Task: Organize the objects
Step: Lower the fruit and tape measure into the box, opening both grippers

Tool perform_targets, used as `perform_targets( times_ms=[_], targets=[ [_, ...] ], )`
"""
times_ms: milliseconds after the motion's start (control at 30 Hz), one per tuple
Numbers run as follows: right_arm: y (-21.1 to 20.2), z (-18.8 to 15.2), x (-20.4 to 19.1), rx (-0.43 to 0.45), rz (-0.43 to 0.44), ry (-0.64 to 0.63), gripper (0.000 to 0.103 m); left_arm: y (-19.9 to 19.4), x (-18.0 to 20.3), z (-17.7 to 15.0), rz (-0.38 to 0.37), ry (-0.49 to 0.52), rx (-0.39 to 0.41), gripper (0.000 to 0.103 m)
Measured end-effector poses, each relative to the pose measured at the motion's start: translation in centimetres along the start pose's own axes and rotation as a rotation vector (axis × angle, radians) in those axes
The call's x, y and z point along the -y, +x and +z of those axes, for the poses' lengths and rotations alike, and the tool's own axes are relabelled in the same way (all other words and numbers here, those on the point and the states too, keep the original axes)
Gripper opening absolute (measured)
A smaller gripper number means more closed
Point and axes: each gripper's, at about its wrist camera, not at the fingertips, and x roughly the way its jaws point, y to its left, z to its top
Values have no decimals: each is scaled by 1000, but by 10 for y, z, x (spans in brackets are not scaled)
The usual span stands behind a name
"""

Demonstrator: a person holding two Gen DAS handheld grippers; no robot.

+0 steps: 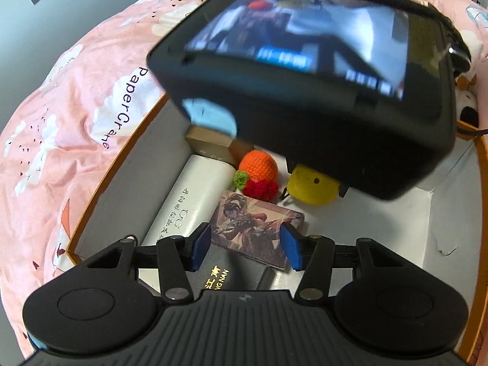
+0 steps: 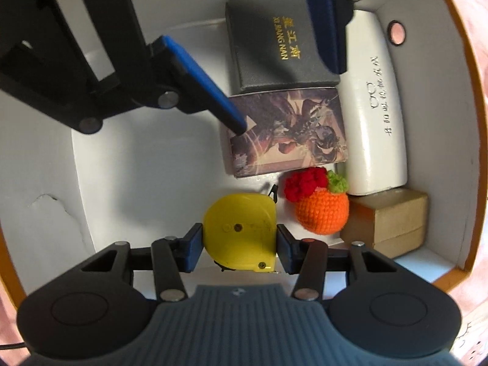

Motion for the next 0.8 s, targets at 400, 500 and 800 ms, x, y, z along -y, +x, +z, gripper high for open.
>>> perform_targets(
  times_ms=[400, 500, 800],
  targets=[
    [5, -2, 2, -14, -48, 5, 65, -3, 6, 1, -6, -1, 2, 62],
    [-1, -6, 0, 2, -55, 15, 63, -2, 6, 3, -5, -9, -4, 62],
    [0, -6, -13, 27, -130, 45, 52, -4, 5, 8, 1, -13, -22, 62]
  ],
)
